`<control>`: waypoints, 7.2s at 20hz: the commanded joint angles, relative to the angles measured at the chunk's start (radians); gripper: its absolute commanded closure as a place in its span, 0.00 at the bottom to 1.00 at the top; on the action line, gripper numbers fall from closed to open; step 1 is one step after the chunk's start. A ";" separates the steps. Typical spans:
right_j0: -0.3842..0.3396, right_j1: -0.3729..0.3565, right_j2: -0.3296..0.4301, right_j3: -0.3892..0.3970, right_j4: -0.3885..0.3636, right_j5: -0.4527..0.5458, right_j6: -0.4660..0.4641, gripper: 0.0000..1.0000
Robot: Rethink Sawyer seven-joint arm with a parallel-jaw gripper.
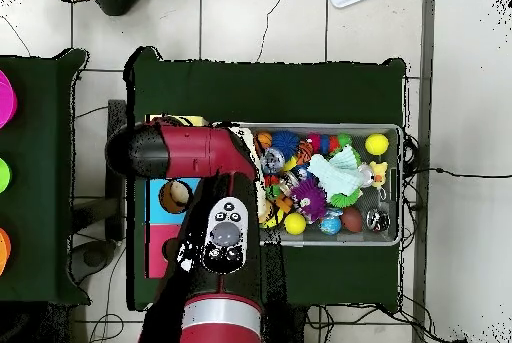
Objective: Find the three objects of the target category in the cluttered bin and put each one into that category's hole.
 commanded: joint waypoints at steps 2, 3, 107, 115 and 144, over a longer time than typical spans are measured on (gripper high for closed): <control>0.010 0.037 0.024 0.123 -0.019 -0.054 0.162 1.00; 0.010 0.036 0.027 0.128 -0.014 -0.059 0.164 1.00; 0.070 0.366 -0.089 -0.020 -0.006 -0.320 0.120 1.00; 0.063 0.304 -0.070 0.053 -0.016 -0.265 0.098 1.00; 0.059 0.241 -0.084 0.097 -0.021 -0.157 0.047 1.00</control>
